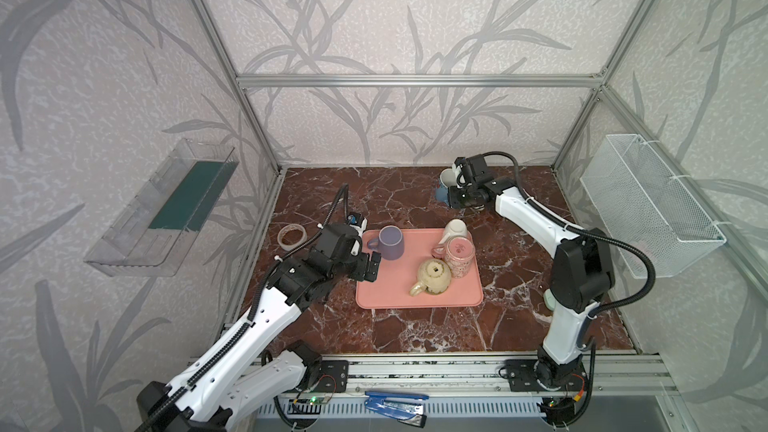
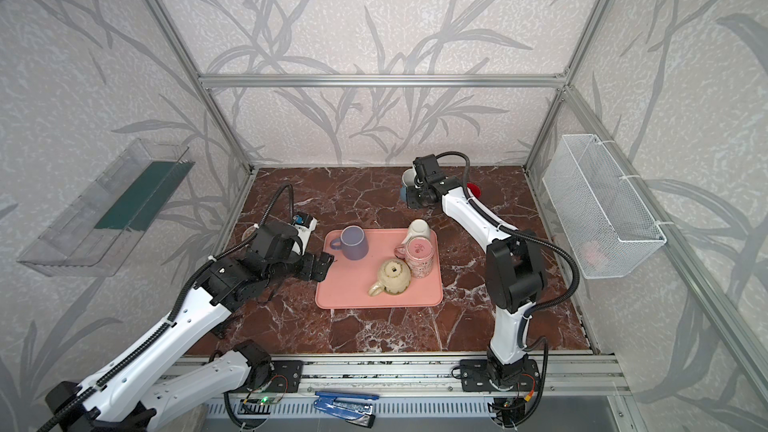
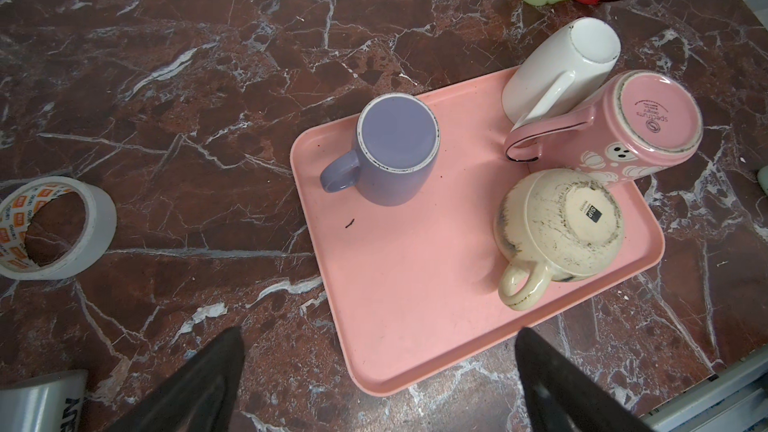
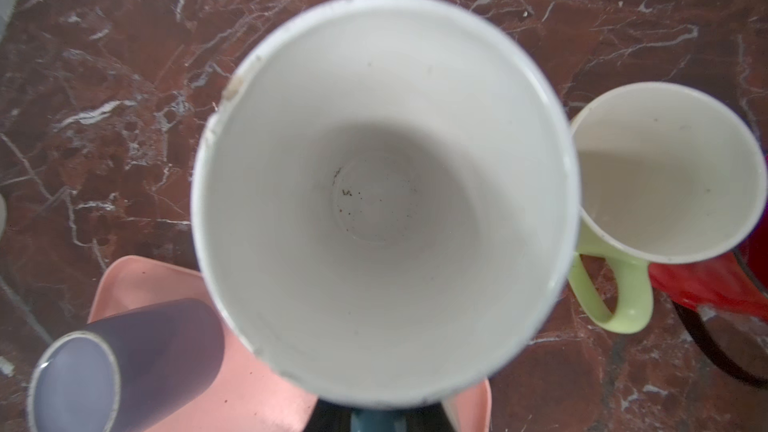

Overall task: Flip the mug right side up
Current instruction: 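Lower the blue mug upright beside the green mug with the right gripper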

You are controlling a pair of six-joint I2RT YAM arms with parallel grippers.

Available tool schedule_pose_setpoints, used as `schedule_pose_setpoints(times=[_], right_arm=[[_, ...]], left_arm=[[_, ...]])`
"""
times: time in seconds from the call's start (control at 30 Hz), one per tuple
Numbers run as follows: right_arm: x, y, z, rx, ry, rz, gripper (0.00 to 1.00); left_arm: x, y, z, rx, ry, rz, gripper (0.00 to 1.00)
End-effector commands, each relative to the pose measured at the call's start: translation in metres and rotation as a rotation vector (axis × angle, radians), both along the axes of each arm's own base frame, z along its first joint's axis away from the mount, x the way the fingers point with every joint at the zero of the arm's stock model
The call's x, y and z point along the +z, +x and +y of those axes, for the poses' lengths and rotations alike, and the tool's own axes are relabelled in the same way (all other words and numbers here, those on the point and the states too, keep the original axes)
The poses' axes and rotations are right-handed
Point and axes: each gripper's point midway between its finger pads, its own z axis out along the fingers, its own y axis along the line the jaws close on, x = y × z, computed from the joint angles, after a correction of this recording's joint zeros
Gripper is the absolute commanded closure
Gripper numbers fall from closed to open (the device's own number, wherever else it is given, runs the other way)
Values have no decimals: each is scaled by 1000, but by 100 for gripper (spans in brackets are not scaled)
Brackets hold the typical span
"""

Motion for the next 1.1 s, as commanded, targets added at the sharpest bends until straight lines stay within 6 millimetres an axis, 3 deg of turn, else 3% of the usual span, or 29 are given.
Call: schedule_pose_setpoints(times=[0.0,0.43,1.07], right_arm=[[20,16,-3,-10,-52,-75,100],[-9,38,-10,-18,-134,-36,100],[-42,38,-12,3,-144,35,100]], left_arm=[[-4,-2,7,1,39,-4,1],[-9,-1,8,2,63,7,1],[-16,1,8,0,82,23,2]])
